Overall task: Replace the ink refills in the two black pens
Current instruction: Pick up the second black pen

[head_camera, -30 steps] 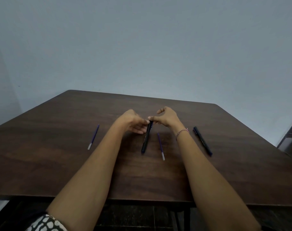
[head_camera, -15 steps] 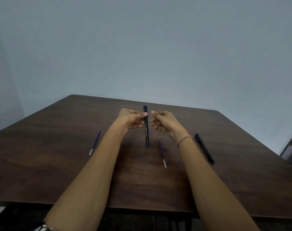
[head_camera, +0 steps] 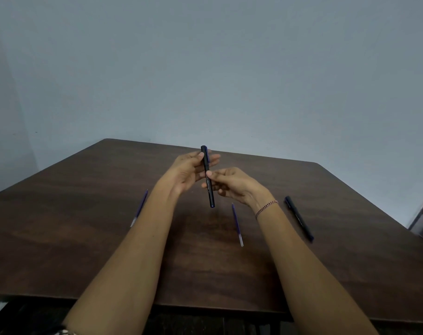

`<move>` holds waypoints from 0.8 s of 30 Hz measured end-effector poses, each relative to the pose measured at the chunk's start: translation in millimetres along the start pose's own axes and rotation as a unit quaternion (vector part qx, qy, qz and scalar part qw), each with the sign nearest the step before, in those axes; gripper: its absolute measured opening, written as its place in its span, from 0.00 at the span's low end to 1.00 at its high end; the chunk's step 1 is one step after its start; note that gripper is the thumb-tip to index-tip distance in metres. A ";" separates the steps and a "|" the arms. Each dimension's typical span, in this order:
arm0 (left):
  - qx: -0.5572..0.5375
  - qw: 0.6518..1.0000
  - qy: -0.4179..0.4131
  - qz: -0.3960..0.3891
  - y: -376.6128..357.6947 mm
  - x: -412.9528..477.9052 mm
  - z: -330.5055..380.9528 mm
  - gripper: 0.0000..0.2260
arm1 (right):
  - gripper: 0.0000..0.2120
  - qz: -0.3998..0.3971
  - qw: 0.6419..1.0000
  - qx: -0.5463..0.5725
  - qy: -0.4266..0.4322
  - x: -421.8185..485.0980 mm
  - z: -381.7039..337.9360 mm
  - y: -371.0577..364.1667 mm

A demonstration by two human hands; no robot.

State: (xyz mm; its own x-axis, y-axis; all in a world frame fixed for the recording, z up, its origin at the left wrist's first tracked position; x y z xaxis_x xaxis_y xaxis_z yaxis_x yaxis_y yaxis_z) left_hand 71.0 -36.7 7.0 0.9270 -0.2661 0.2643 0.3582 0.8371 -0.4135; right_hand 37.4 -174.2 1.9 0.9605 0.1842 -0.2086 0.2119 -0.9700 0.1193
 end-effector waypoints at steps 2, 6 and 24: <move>-0.011 1.000 -0.016 -0.008 0.4 -1.2 2.5 0.10 | 0.06 0.004 1.000 0.002 -0.002 0.1 -0.5 -0.3; -0.028 0.999 -0.030 0.021 4.4 -0.1 3.3 0.06 | 0.06 0.011 1.000 0.011 0.005 0.0 -2.2 0.4; 0.004 1.000 -0.019 0.012 3.2 -1.5 -0.8 0.08 | 0.09 0.088 0.994 -0.052 0.031 -0.3 -1.8 -0.6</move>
State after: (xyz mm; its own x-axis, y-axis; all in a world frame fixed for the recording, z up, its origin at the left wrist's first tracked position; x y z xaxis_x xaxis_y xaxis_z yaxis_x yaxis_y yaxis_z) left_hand 70.9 -34.0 4.6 0.9304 -0.2273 0.2875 0.3347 0.8467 -0.4136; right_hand 37.3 -173.4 3.7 0.9929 0.0261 -0.1156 0.0545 -0.9668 0.2495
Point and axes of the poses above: each hand's wrist, its own x-axis towards the middle knuckle, its own y-axis out of the back of the hand, z = x × y, the point moved 1 cm from there along x, towards the middle knuckle, and after that the axes turned 9 degrees about -y, right-handed, at the moved point
